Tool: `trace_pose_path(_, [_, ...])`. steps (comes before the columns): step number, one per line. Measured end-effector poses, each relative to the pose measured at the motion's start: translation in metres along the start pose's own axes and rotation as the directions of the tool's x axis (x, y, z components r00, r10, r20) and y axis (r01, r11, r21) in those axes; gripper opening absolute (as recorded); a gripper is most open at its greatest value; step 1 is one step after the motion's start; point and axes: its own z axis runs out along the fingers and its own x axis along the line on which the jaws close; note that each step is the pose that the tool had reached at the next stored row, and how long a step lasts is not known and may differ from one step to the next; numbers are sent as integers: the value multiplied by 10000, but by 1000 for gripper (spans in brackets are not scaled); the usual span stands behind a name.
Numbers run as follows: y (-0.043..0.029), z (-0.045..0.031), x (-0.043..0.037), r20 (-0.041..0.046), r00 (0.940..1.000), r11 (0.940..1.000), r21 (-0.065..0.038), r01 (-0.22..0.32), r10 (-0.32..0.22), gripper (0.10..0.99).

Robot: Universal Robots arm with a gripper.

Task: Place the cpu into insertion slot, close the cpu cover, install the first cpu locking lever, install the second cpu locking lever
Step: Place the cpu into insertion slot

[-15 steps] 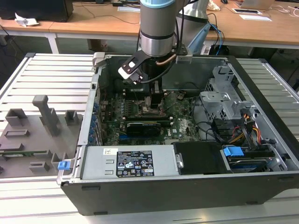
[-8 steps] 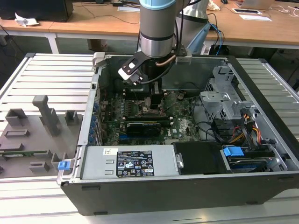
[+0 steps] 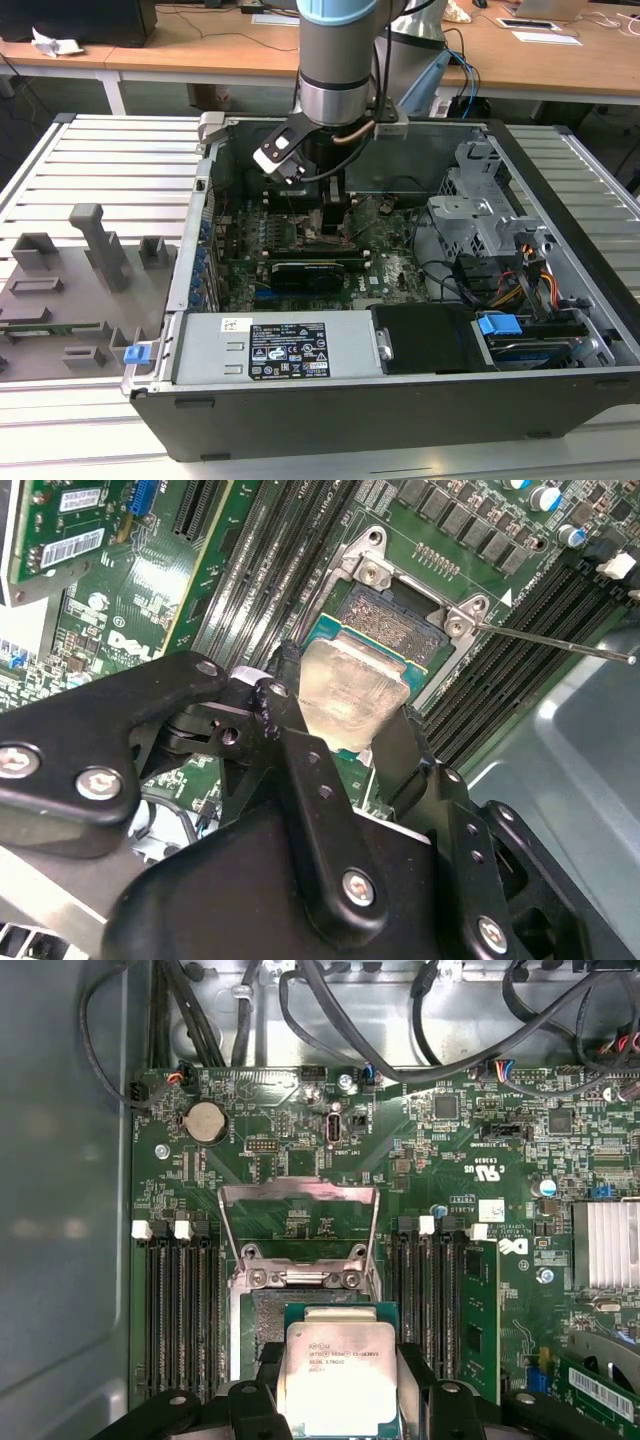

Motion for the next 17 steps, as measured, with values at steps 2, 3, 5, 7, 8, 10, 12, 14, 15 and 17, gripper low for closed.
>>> trace_pose_path(2, [-2,7,5,0,10000,10000,-1,1,-1,529])
trace_pose_path(3, [-4,14,7,-1,10000,10000,-1,1,-1,529])
trace_pose_path(5, [-12,37,11,-2,10000,10000,-1,20,-20,529])
trace_pose_path(7, [-19,57,23,-2,10000,10000,1,48,-48,529])
trace_pose_path(8, [-21,62,26,-2,10000,10000,1,54,-54,529])
trace_pose_path(10, [-21,71,28,-5,10000,10000,-1,57,-57,529])
trace_pose_path(12, [-23,83,30,-4,10000,10000,0,55,-55,529])
trace_pose_path(14, [-23,88,29,-2,10000,10000,1,55,-55,529])
trace_pose_path(15, [-23,91,30,-3,10000,10000,1,55,-55,529])
trace_pose_path(17, [-23,96,30,-3,10000,10000,1,56,-56,529])
